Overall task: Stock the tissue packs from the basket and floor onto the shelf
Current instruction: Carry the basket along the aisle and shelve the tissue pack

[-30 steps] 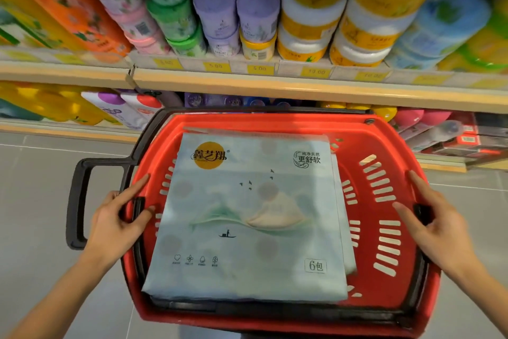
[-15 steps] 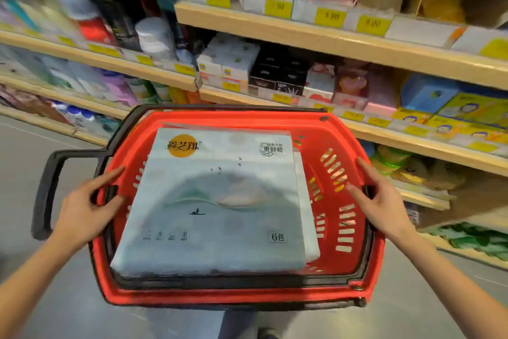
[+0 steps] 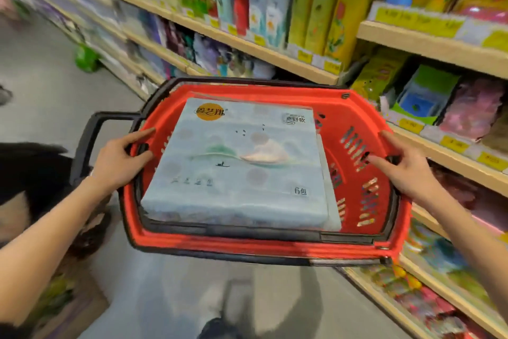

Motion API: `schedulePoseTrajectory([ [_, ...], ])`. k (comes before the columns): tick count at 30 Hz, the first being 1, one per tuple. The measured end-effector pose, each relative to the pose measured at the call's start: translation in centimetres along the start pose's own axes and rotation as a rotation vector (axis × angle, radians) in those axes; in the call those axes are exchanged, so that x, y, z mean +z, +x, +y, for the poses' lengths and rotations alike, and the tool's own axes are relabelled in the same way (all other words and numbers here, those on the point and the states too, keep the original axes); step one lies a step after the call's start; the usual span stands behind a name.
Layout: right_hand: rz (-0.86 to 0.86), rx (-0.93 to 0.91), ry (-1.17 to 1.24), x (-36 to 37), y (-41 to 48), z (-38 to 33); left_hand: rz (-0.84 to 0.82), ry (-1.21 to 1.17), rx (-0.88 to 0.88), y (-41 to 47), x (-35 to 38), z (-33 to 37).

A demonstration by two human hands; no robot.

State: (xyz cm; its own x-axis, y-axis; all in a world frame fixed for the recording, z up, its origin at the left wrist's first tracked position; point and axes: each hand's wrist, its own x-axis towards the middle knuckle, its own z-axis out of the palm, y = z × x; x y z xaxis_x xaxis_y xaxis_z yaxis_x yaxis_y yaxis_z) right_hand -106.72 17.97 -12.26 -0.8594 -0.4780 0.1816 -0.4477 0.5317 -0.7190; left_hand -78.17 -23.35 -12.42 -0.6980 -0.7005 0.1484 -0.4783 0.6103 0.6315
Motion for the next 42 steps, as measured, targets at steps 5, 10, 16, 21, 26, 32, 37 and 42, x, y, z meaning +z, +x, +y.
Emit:
schedulePoseTrajectory([
  [5, -0.108, -0.085, 0.081, 6.1, 6.6, -7.7, 0.068, -0.076, -0.034, 3.7, -7.6, -4.8],
  [10, -0.156, -0.080, 0.246, 13.0, 11.2, -14.7, 0.101, -0.120, -0.070, 7.2, -13.5, -9.5],
  [16, -0.187, -0.113, 0.344, 20.2, 17.8, -20.9, 0.228, -0.146, -0.177, 10.9, -17.9, -15.2],
  [21, -0.241, -0.168, 0.338, 26.5, 25.1, -24.2, 0.282, -0.214, -0.248, 15.3, -19.4, -18.6],
  [26, -0.272, -0.184, 0.372, 33.3, 34.1, -26.3, 0.371, -0.120, -0.244, 22.3, -19.4, -20.6],
  [32, -0.386, -0.229, 0.424, 41.7, 46.7, -29.8, 0.504, -0.211, -0.389, 31.1, -19.1, -24.3],
  [37, -0.451, -0.288, 0.435, 47.9, 55.3, -34.0, 0.567, -0.182, -0.515, 37.0, -20.1, -27.5],
  [42, -0.504, -0.344, 0.390, 55.2, 62.6, -38.2, 0.612, -0.161, -0.551, 43.4, -22.3, -31.7],
])
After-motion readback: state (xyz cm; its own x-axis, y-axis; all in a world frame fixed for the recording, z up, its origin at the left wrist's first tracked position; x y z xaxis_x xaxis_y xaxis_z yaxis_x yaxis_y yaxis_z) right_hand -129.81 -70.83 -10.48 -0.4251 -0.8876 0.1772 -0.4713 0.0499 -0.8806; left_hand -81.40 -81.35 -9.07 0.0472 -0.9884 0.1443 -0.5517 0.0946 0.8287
